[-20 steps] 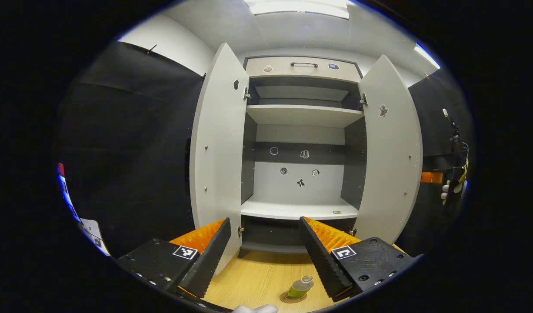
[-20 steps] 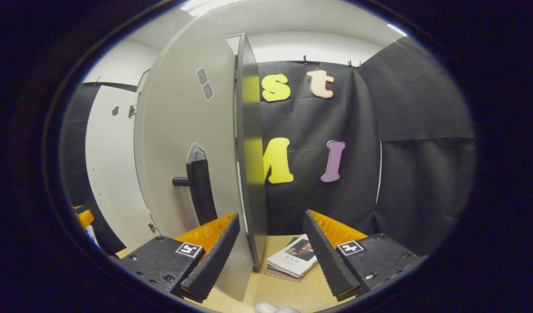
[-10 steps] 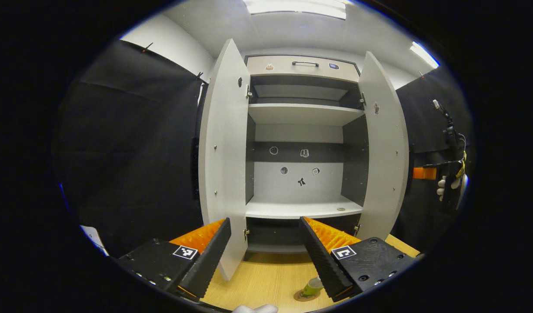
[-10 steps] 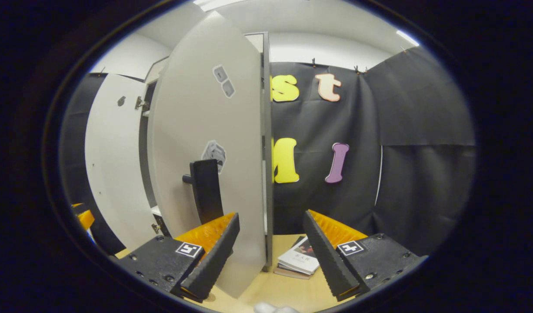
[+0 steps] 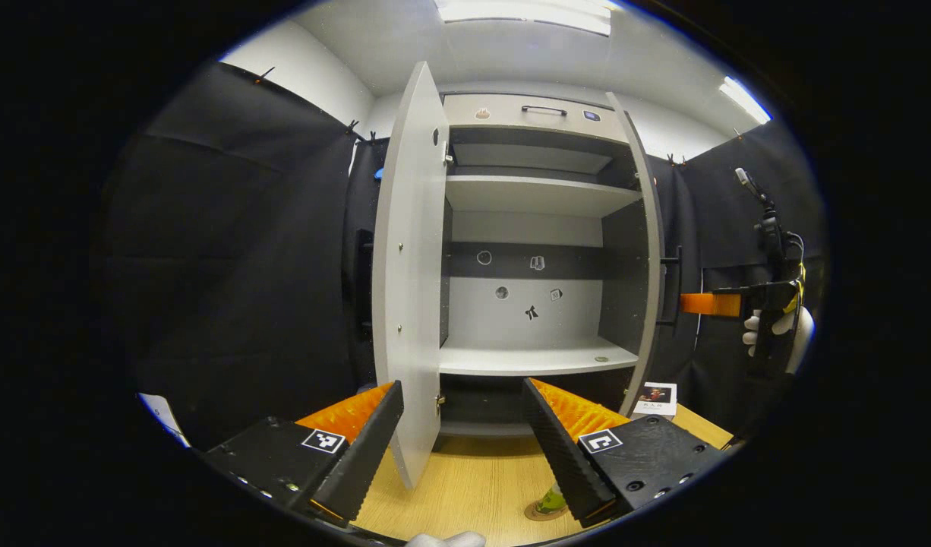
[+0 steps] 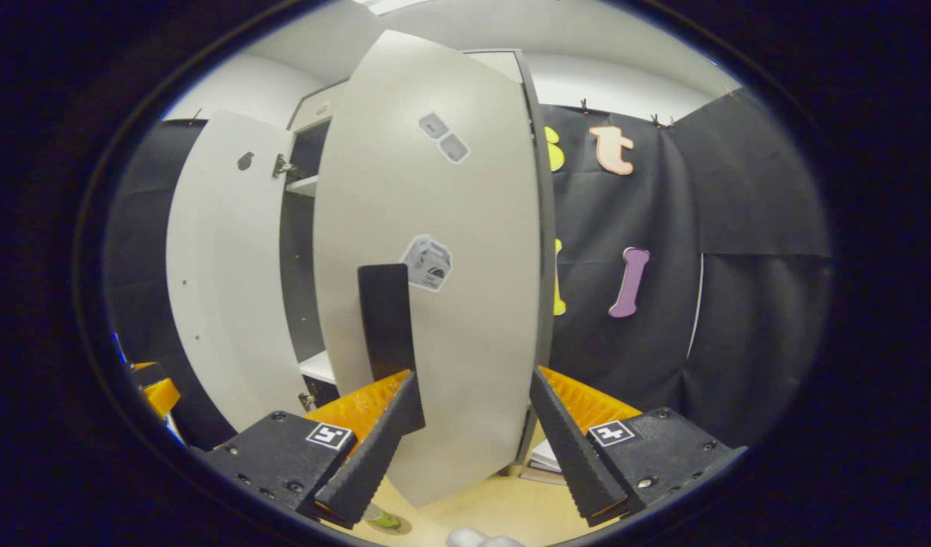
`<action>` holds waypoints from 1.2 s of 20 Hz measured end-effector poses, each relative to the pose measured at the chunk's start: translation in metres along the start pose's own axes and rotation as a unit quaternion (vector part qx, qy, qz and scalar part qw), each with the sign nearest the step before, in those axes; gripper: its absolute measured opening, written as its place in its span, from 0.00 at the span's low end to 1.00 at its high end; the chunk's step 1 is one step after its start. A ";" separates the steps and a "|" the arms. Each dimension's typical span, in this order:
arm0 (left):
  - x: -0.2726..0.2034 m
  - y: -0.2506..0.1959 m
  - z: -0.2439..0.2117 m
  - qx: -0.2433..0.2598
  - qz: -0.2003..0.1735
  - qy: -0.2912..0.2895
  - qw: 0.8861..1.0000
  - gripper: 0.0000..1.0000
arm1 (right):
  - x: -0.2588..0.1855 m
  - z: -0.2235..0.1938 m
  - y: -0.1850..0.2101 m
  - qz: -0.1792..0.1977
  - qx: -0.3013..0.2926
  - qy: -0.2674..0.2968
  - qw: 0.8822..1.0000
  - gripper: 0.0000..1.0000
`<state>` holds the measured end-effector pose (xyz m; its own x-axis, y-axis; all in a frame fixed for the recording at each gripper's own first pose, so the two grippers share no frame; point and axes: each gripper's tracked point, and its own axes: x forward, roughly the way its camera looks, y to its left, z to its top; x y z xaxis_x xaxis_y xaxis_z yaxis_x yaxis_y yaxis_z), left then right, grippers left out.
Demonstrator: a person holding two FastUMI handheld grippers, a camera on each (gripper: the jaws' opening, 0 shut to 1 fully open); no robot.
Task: Grasp the bottle in the cabinet with the left hand and place it on the coaster, then close the right door with the right hand and the left door with the left hand.
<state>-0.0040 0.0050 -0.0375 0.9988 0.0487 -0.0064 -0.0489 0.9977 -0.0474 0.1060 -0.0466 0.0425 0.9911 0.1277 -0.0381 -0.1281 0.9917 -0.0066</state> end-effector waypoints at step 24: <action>0.019 0.077 0.015 0.010 -0.008 -0.012 1.000 0.95 | -0.075 -0.056 0.049 -0.018 0.001 0.036 0.999 0.98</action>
<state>0.0116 0.0837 -0.0260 0.9993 0.0327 0.0178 -0.0323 0.9991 -0.0273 0.0235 -0.0084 -0.0107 0.9899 0.0901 -0.1094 -0.0914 0.9958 -0.0063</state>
